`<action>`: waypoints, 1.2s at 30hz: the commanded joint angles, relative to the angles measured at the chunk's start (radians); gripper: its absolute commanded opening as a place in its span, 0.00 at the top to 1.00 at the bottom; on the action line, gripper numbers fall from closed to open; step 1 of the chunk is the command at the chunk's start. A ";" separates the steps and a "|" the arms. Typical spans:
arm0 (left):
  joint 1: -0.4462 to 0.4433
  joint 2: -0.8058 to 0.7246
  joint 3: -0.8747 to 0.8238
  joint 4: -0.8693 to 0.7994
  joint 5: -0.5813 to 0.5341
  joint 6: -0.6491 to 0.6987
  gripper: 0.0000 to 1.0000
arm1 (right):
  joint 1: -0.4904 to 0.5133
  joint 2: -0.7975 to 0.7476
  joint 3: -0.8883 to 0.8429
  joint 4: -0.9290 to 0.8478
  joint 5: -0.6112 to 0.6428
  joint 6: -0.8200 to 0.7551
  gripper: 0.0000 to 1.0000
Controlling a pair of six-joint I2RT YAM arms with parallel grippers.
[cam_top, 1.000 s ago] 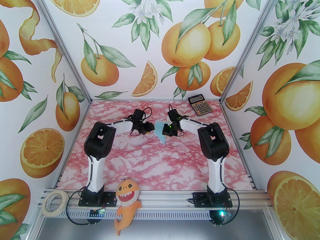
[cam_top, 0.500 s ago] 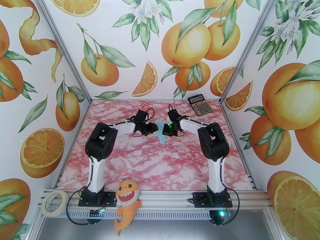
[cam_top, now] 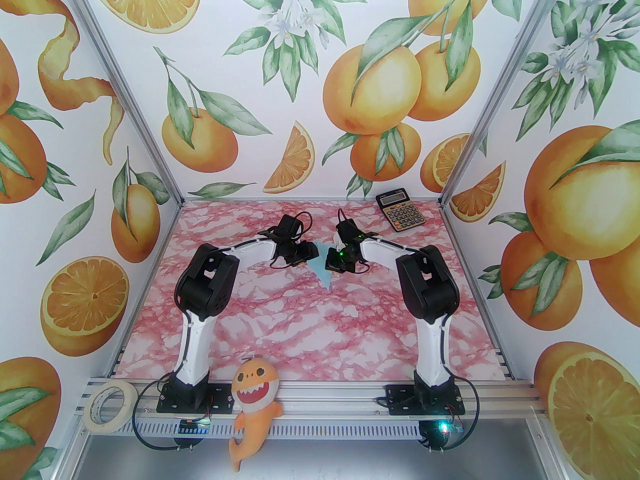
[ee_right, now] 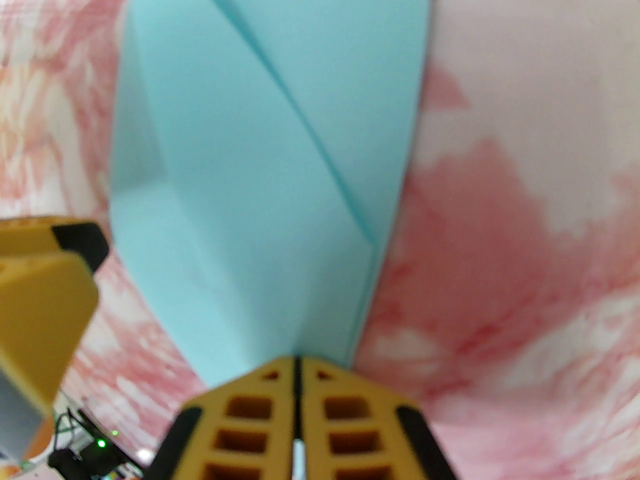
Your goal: Fold a paper plane with a square sheet of paper (fold left side to right side)
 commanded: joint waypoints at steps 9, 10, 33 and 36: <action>-0.047 0.107 0.177 -0.186 -0.077 0.036 0.49 | 0.014 0.022 -0.059 0.006 0.028 0.017 0.91; -0.050 0.112 0.179 -0.195 -0.083 0.034 0.49 | 0.014 0.023 -0.061 0.006 0.029 0.017 0.91; -0.042 -0.009 0.062 -0.157 -0.216 0.019 0.49 | -0.002 0.002 -0.119 -0.010 0.113 0.038 1.00; -0.037 -0.004 0.058 -0.144 -0.179 0.017 0.49 | -0.001 -0.001 -0.123 -0.006 0.109 0.037 0.99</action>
